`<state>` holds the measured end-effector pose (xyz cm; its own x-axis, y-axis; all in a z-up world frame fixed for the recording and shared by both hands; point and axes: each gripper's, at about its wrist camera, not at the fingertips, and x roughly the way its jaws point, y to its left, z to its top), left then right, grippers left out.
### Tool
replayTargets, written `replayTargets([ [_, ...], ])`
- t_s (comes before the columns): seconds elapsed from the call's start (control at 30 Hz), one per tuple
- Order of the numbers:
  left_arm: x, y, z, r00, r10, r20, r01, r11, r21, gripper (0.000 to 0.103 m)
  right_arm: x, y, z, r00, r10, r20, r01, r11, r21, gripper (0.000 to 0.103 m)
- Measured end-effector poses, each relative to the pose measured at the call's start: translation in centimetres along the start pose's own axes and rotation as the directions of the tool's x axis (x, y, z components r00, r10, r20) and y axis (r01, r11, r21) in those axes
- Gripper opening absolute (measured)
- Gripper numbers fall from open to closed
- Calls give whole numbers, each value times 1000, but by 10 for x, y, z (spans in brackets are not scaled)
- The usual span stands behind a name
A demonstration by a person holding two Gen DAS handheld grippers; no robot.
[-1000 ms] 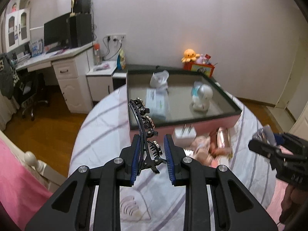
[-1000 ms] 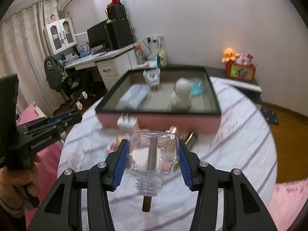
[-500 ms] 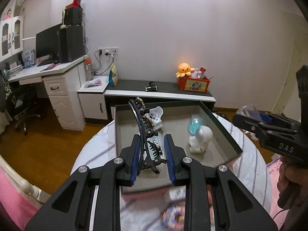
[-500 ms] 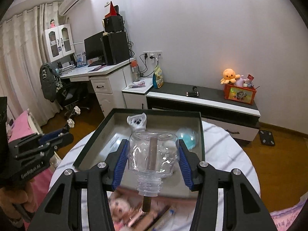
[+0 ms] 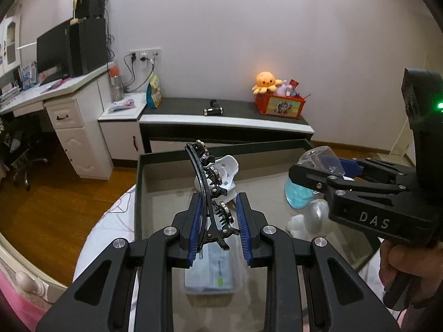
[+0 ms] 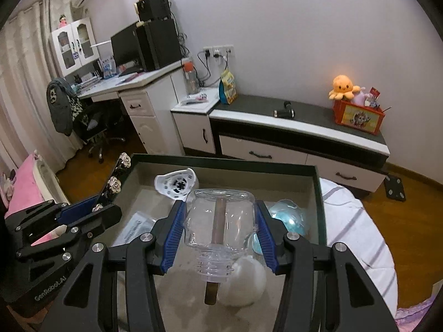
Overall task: Organize rigid objects
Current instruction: 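Carry the hair clip and glass bottle over the pink box and release the clip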
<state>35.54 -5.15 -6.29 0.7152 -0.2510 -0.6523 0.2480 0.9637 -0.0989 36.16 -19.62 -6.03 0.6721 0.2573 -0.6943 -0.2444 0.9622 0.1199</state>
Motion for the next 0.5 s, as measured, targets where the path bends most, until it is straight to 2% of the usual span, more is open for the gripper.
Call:
replayTargets([
  [0.2,20,2,0,999,21,-35,-21,1000,-7,26,20,-9,0,999,-8,-36,9,1000,24,52],
  [0.23,22,3,0,999,34,-41,-34,999,-8,31,21,-11,-1,999,-5,-38,6,1000,30,55],
  [0.27,22,3,-1,998,40,-45,-41,999,-10,47,21,-12,-2,999,-9,-36,10,999,34,60],
  [0.3,22,3,-1,998,44,-44,-45,999,-14,59,21,-13,-1,999,-13,-34,14,999,38,79],
  [0.33,19,5,-2,998,55,-34,-56,998,-22,82,18,-14,-2,1000,-18,-23,19,999,48,87],
  [0.37,15,7,-3,998,68,-18,-68,997,-29,95,16,-15,-1,1000,-17,-14,18,998,56,87],
  [0.43,1,9,-4,996,90,25,-89,995,-36,102,7,-18,-2,1000,-26,3,26,997,77,88],
  [0.5,-7,11,-5,995,97,39,-95,995,-43,103,-4,-20,-3,999,-36,28,33,994,100,90],
])
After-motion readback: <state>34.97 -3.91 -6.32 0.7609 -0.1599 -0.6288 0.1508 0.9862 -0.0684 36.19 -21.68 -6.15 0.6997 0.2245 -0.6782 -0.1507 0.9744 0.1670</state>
